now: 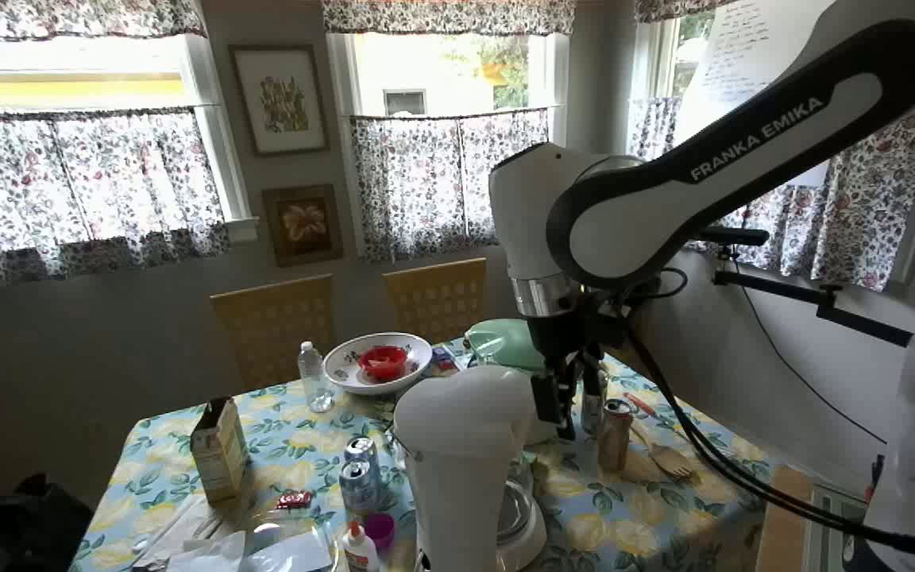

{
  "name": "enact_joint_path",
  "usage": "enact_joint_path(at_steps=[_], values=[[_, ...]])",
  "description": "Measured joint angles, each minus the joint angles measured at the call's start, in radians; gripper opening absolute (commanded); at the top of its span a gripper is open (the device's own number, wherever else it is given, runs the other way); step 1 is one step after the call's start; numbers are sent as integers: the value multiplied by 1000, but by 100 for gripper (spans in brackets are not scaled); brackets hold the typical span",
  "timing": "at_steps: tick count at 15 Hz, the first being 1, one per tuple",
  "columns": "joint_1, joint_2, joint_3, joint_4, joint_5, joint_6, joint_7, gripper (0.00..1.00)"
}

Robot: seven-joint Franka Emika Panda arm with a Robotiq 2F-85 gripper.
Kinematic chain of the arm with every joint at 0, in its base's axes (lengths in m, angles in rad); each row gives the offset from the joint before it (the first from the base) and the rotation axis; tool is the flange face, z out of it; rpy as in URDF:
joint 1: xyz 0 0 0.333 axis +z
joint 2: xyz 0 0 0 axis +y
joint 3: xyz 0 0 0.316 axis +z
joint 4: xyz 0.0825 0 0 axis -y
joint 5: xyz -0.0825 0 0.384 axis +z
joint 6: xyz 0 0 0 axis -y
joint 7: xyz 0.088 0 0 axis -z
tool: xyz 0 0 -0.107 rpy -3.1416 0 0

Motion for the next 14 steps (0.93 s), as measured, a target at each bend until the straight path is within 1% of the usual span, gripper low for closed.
enact_joint_path(at_steps=[6,8,10,12,14], values=[[0,0,0,0,0,0,0,100],[-5,1,-9,-2,-12,1,29,100],[-30,6,-35,-5,-42,17,74,100],[-66,17,-75,-16,-65,57,91,100],[-103,28,-117,-36,-89,139,95,100]])
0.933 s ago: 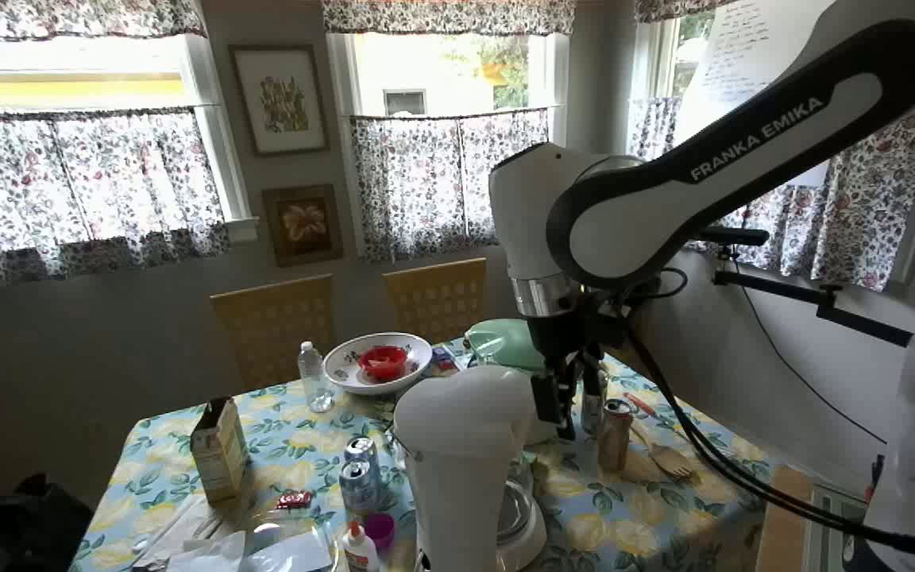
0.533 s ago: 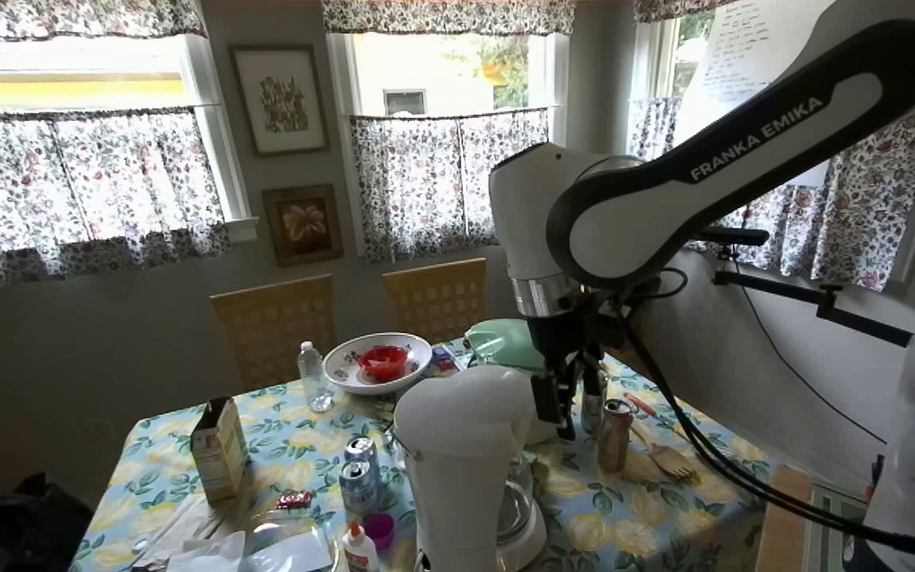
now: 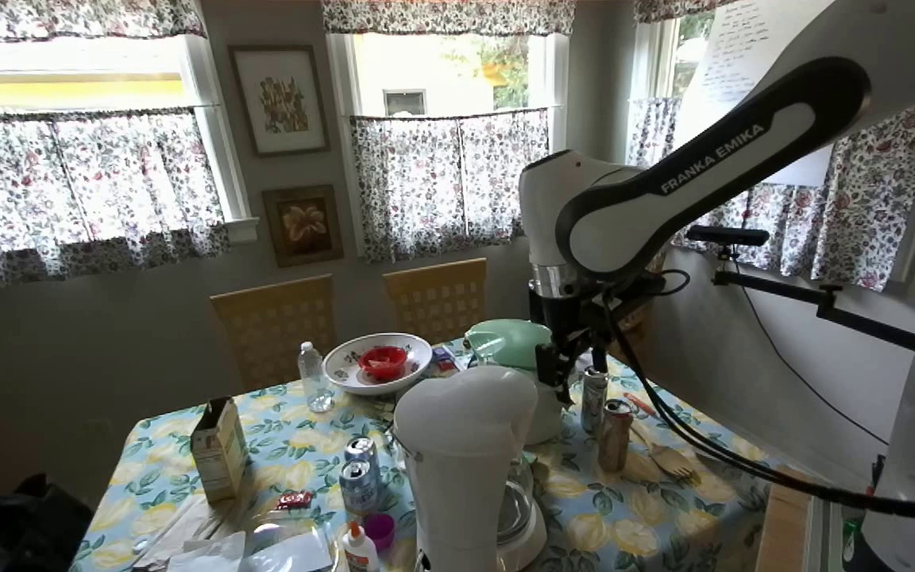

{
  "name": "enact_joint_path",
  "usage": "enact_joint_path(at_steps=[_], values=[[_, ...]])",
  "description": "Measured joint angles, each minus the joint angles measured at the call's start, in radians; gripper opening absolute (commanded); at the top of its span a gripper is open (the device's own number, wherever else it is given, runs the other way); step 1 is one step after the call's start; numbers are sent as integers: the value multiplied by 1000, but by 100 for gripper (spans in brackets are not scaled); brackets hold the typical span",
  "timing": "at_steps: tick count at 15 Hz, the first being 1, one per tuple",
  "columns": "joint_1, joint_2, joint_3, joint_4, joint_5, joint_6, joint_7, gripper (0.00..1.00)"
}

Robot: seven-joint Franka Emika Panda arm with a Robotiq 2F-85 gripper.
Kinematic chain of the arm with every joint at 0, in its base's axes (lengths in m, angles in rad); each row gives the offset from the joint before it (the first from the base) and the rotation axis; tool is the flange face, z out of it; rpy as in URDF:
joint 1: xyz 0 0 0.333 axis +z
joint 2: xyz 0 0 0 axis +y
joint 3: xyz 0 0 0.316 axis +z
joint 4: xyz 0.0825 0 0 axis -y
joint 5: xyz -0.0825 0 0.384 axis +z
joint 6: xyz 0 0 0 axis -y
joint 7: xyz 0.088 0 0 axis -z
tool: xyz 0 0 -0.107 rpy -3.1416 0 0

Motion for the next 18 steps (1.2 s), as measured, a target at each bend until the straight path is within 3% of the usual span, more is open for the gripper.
enact_joint_path(at_steps=[11,14,18], values=[[-169,6,-130,-154,-134,490,-3,100],[-218,12,-158,-184,-149,568,-19,100],[-253,18,-163,-188,-158,573,-21,100]])
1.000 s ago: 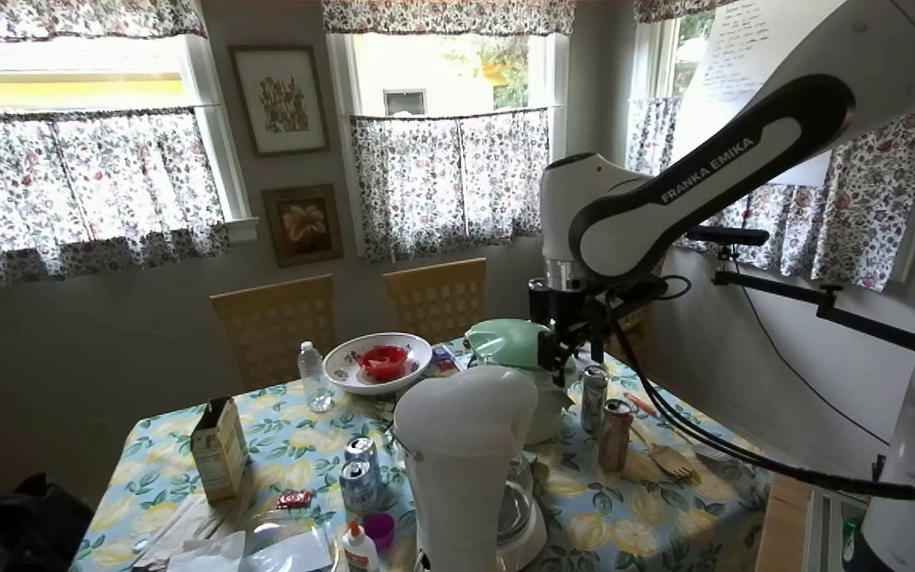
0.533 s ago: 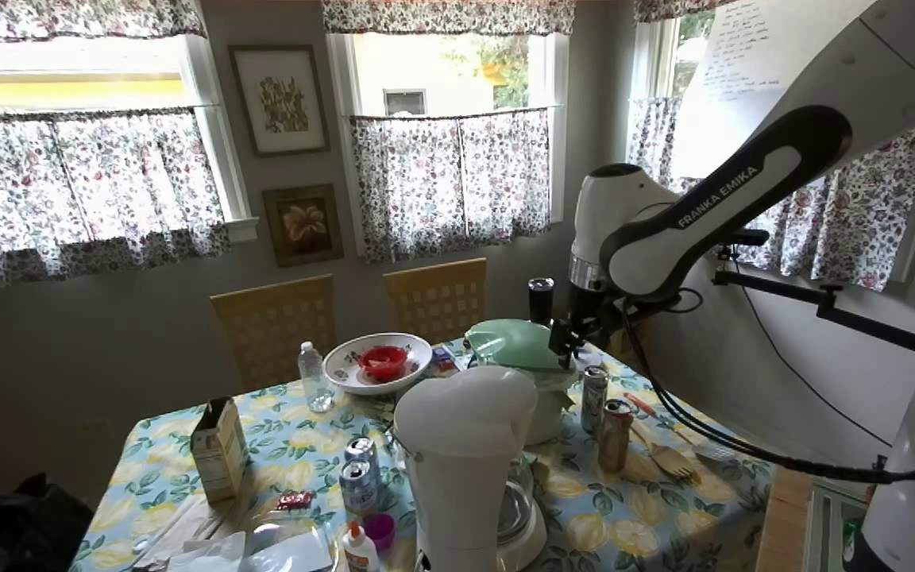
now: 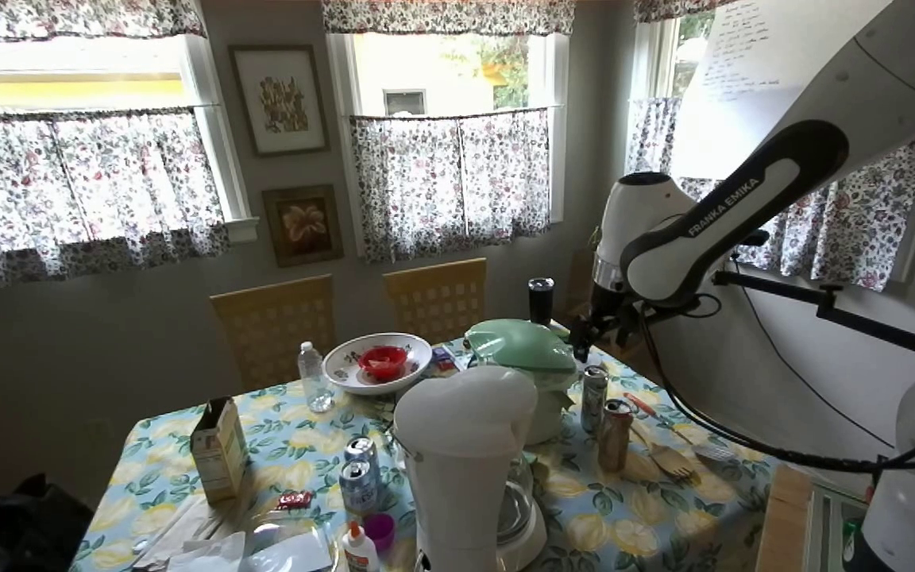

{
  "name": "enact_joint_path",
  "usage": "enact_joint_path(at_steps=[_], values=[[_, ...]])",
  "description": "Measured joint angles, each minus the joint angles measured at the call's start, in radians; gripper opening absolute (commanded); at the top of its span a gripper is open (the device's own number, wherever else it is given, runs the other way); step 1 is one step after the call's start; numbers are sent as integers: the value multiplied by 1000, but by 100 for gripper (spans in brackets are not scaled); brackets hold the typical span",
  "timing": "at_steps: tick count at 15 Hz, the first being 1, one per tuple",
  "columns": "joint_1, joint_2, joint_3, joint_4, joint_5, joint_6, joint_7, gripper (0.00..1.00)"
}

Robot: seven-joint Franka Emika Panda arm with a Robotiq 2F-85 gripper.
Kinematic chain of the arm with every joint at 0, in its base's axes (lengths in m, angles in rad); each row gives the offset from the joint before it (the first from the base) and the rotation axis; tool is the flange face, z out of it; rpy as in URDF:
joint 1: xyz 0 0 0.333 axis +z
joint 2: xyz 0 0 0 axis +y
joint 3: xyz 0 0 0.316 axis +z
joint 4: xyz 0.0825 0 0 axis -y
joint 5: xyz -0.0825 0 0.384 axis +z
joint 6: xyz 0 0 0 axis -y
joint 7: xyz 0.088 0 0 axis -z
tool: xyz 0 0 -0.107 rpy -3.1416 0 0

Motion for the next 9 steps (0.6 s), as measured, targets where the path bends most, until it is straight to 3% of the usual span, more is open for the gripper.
enact_joint_path(at_steps=[9], values=[[-1,-1,-12,8,11,10,10,100]])
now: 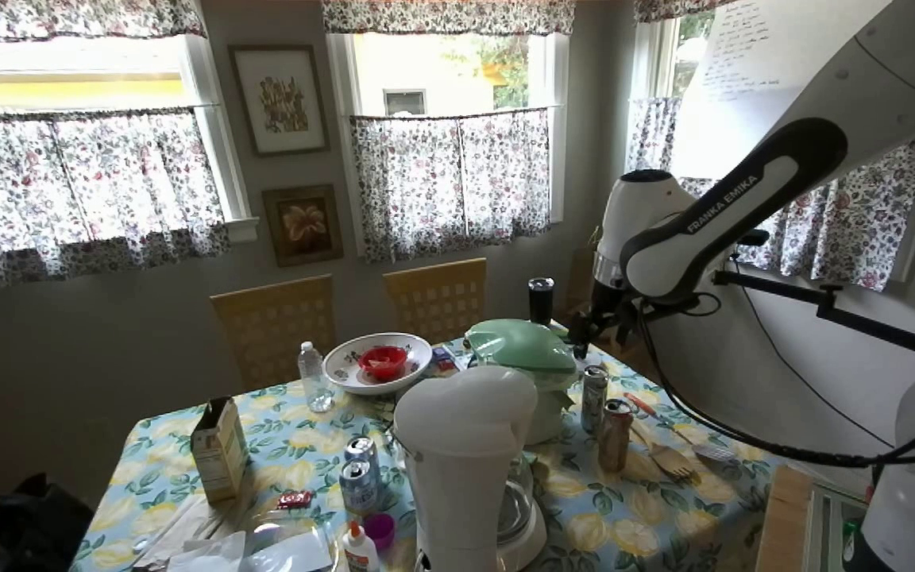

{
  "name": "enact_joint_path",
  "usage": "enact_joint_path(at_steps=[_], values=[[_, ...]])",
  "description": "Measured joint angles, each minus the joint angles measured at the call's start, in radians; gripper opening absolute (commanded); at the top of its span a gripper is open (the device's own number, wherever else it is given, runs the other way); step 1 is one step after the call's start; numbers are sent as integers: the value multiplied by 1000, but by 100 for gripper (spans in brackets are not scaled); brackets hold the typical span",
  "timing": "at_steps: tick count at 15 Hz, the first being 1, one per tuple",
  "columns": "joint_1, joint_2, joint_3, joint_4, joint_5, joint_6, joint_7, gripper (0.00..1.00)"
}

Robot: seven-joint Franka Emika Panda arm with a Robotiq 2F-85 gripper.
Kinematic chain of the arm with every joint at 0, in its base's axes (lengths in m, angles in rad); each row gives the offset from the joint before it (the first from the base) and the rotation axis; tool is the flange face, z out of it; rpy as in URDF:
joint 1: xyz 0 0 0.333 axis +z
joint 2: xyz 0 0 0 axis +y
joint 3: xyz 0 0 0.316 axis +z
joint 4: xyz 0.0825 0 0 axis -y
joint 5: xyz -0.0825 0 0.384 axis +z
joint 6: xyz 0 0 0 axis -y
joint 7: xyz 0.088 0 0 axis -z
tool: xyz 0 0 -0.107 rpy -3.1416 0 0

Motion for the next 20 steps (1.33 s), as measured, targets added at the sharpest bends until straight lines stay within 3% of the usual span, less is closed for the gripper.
enact_joint_path(at_steps=[4,7,13,20], values=[[-48,5,-49,25,6,87,16,100],[-50,36,-102,44,89,137,-5,100],[43,132,-187,95,387,232,-120,100],[151,240,-267,189,747,215,-413,100]])
